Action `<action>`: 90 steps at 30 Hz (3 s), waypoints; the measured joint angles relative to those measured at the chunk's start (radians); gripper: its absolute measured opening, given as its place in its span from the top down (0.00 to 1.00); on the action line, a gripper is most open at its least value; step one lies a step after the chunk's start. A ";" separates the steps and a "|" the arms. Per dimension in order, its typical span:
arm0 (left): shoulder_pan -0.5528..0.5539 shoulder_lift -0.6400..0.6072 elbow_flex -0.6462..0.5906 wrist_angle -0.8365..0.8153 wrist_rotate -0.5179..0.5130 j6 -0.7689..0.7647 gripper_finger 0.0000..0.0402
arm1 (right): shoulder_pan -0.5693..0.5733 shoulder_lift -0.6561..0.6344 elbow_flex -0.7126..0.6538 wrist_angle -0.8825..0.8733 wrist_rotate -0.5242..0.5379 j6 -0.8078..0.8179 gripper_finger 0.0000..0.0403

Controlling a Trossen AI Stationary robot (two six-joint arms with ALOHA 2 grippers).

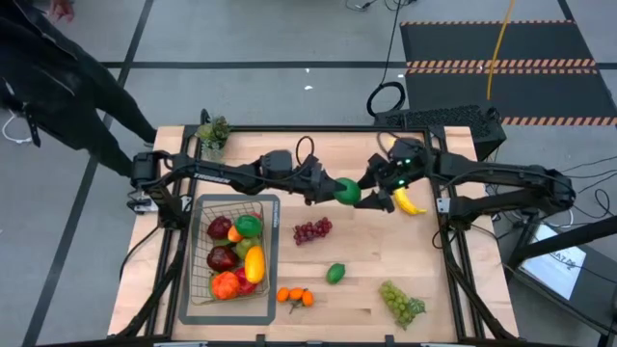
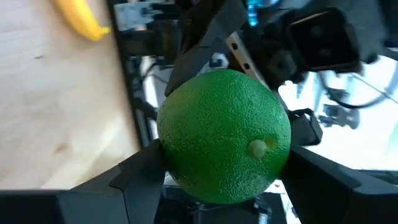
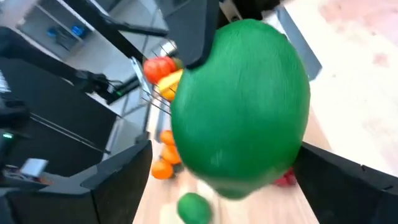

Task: Build produce basket
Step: Put the top green lime into the wire basket

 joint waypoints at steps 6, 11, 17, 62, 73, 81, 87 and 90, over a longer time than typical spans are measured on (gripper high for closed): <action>0.002 -0.002 0.000 0.116 0.004 0.000 0.27 | 0.000 -0.105 0.000 -0.022 -0.025 0.055 0.09; 0.005 -0.007 0.000 0.219 -0.010 0.005 0.28 | 0.001 -0.184 0.000 -0.117 -0.031 0.065 0.09; 0.004 -0.015 0.000 0.323 -0.010 0.114 0.31 | 0.000 -0.255 0.000 -0.237 -0.023 0.060 0.09; 0.006 -0.017 0.000 0.449 -0.036 0.797 0.27 | 0.000 -0.296 0.000 -0.176 -0.018 0.328 0.09; 0.005 -0.017 0.000 0.448 -0.026 0.305 0.27 | 0.002 -0.296 0.000 -0.141 0.035 0.342 0.09; -0.023 -0.017 0.000 0.448 -0.021 0.073 0.27 | 0.002 -0.293 0.000 -0.142 0.116 0.292 0.09; -0.061 -0.017 0.000 0.450 -0.021 0.152 0.27 | 0.019 -0.294 0.000 -0.142 0.114 0.372 0.09; -0.081 -0.017 0.000 0.499 -0.003 0.229 0.27 | 0.044 -0.294 0.000 -0.142 0.138 0.451 0.09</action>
